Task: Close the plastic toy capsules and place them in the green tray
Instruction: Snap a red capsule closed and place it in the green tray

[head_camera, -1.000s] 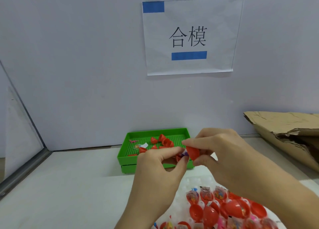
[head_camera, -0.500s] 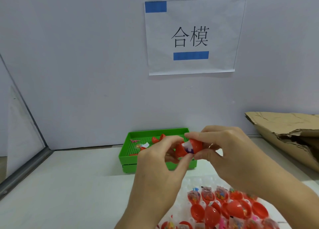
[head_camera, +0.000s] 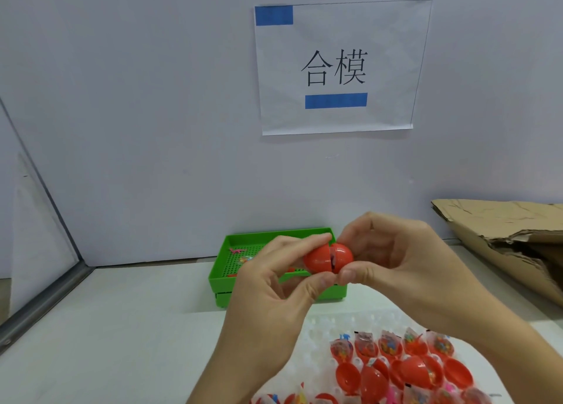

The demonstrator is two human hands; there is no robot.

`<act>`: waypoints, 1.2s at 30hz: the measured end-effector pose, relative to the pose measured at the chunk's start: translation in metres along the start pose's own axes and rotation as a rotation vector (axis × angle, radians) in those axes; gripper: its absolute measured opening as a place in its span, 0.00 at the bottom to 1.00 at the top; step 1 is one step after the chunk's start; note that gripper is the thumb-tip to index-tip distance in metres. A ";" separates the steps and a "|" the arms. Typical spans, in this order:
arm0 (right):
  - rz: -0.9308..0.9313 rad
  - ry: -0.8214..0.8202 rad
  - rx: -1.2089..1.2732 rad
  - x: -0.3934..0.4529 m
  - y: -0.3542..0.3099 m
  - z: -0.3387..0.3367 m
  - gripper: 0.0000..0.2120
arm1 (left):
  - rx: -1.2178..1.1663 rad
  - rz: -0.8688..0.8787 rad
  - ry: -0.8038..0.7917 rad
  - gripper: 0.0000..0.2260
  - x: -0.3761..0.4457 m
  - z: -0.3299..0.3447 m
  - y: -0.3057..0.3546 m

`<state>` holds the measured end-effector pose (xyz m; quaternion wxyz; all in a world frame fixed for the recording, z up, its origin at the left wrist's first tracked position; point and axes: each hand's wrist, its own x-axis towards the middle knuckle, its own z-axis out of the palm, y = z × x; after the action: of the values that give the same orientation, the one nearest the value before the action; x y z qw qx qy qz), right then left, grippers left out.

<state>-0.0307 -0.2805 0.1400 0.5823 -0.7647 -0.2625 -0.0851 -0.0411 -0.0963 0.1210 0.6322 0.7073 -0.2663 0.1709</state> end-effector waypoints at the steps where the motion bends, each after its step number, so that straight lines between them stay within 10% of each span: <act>1: -0.004 -0.001 0.013 0.000 0.000 0.001 0.11 | 0.011 -0.003 0.003 0.16 0.000 0.000 0.000; 36: 0.208 -0.010 0.180 0.004 0.002 0.011 0.21 | -0.198 -0.174 -0.054 0.10 0.001 0.000 -0.002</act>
<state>-0.0287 -0.2691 0.1365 0.6529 -0.7329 -0.1913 0.0030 -0.0389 -0.0959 0.1200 0.7041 0.6660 -0.2365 0.0692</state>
